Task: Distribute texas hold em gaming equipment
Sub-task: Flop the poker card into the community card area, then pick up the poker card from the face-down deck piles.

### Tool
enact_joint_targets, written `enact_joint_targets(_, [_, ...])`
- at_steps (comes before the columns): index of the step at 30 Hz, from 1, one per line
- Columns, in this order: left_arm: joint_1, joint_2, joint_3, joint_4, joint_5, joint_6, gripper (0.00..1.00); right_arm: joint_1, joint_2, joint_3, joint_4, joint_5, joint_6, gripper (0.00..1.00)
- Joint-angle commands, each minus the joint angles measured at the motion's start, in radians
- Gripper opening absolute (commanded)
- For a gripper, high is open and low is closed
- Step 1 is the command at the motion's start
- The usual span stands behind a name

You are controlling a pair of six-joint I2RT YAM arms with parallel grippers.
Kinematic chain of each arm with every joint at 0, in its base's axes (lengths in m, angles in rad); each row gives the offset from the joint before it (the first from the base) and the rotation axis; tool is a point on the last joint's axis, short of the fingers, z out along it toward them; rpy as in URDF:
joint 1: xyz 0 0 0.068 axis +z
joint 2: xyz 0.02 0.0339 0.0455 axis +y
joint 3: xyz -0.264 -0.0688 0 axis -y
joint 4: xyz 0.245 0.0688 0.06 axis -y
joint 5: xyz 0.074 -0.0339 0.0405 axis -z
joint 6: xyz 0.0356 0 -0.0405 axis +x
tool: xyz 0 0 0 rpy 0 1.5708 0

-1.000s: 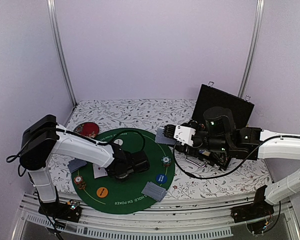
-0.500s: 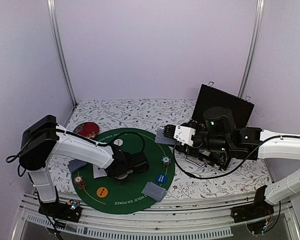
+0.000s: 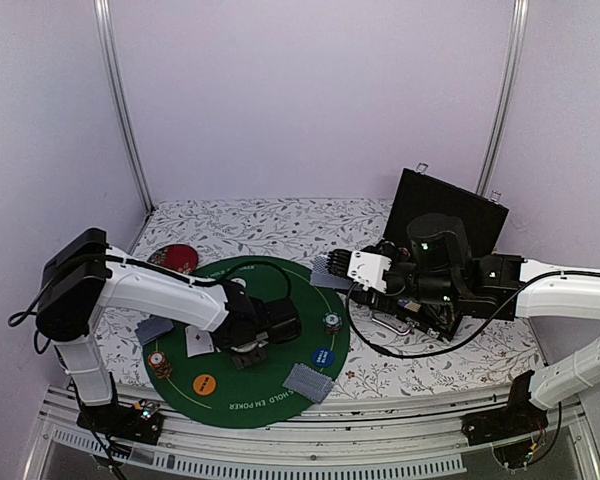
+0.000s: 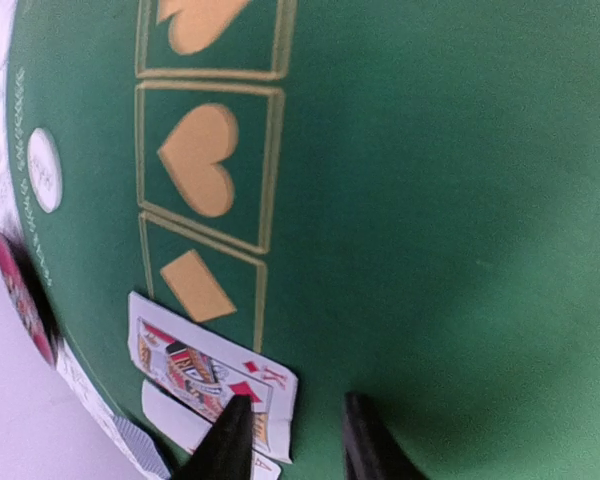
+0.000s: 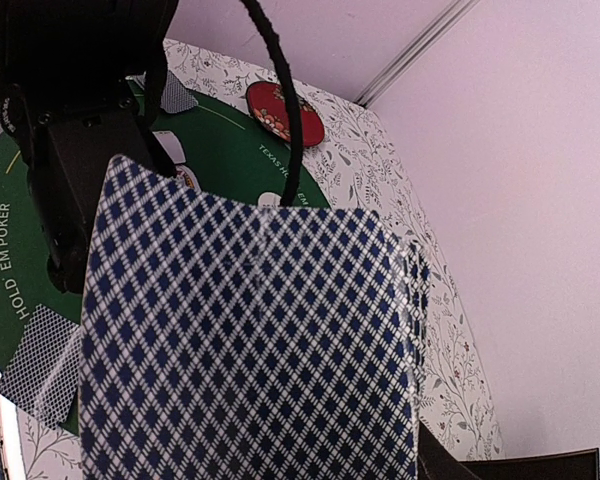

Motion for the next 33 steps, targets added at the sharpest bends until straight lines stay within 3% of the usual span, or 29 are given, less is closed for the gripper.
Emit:
enact_joint_targets(1, [-0.023,-0.054,0.049,-0.058,0.087,-0.010,0.40,-0.002,-0.036,-0.004,0.010,0.015,-0.004,0.46])
enact_joint_targets(10, [-0.036,-0.259,0.080,-0.031,0.165,-0.002,0.56,-0.002,-0.039,-0.007,0.011,0.018,-0.004,0.46])
enact_joint_targets(13, [-0.018,-0.357,0.057,0.034,0.188,-0.014,0.68,-0.002,-0.037,-0.006,0.012,0.018,-0.006,0.46])
enact_joint_targets(16, [0.078,-0.443,0.050,0.094,0.210,-0.103,0.79,-0.002,-0.037,-0.004,0.012,0.016,-0.006,0.46])
enact_joint_targets(19, [0.240,-0.515,0.082,0.114,0.257,-0.290,0.84,-0.002,-0.034,-0.004,0.012,0.013,-0.007,0.46])
enact_joint_targets(21, [0.317,-0.590,0.072,0.205,0.412,-0.399,0.91,-0.002,-0.029,-0.001,0.010,0.011,-0.007,0.46])
enact_joint_targets(23, [0.331,-0.683,-0.012,0.482,0.631,-0.449,0.98,-0.002,-0.025,0.001,0.008,0.009,-0.006,0.46])
enact_joint_targets(25, [0.331,-0.746,-0.098,0.727,0.813,-0.520,0.98,-0.002,-0.025,0.002,0.007,0.009,-0.003,0.46])
enact_joint_targets(27, [0.322,-0.744,-0.107,0.811,0.904,-0.573,0.98,-0.002,-0.025,0.001,0.009,0.008,-0.003,0.46])
enact_joint_targets(33, [0.227,-0.547,0.067,0.615,0.894,-0.505,0.98,-0.003,-0.021,0.003,0.012,0.001,-0.003,0.46])
